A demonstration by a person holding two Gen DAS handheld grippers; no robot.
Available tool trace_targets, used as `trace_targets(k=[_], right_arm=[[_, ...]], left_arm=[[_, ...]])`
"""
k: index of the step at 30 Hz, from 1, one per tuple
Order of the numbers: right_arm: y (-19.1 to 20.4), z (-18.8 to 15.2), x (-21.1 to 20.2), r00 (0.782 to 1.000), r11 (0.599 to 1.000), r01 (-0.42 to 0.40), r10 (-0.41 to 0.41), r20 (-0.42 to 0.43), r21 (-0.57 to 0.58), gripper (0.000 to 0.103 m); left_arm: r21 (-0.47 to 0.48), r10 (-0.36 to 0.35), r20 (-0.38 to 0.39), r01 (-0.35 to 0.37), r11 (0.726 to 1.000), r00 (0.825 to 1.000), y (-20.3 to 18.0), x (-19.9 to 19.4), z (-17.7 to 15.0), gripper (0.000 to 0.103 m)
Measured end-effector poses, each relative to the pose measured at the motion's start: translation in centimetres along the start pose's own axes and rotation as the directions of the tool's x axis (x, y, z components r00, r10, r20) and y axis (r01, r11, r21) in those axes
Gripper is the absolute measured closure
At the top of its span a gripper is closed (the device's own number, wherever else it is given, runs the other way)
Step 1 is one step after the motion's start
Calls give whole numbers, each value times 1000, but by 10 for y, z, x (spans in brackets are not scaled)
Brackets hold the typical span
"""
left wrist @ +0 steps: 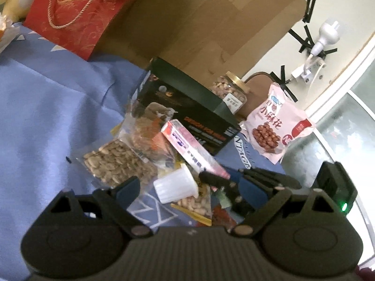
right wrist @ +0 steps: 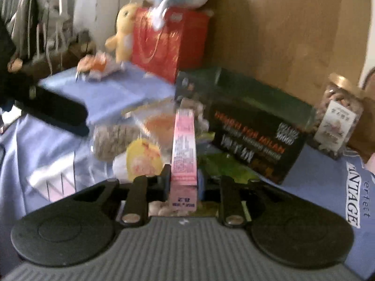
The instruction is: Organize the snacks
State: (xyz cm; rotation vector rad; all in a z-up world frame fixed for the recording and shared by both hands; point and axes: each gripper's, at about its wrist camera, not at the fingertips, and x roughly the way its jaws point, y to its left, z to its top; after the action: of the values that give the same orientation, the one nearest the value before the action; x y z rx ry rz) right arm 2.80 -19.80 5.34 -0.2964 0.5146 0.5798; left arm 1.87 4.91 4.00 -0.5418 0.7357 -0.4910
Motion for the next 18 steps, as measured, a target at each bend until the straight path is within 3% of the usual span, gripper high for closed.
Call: trace_targets(k=[3, 7, 10, 11, 14, 18], right_arm=[[-24, 9, -12, 998, 970, -60, 52, 42, 236, 78], [-51, 5, -26, 976, 832, -216, 175, 127, 511, 78], [-52, -3, -30, 946, 731, -323, 274, 176, 601, 78], [-49, -6, -31, 940, 717, -339, 288, 185, 609, 78], [-34, -7, -38, 941, 739, -337, 281, 188, 583, 78], [-18, -9, -46, 947, 801, -321, 258, 193, 504, 78]], left_arm=[[-5, -10, 7, 10, 1000, 1000, -2, -3, 0, 8], [-54, -72, 20, 73, 996, 997, 0, -5, 4, 5], [-89, -122, 13, 122, 988, 992, -1, -2, 6, 5], [-100, -142, 9, 142, 985, 990, -2, -1, 7, 5], [-124, -201, -10, 198, 972, 980, -6, 5, 6, 3], [-127, -207, -39, 200, 971, 978, -11, 15, 0, 3]])
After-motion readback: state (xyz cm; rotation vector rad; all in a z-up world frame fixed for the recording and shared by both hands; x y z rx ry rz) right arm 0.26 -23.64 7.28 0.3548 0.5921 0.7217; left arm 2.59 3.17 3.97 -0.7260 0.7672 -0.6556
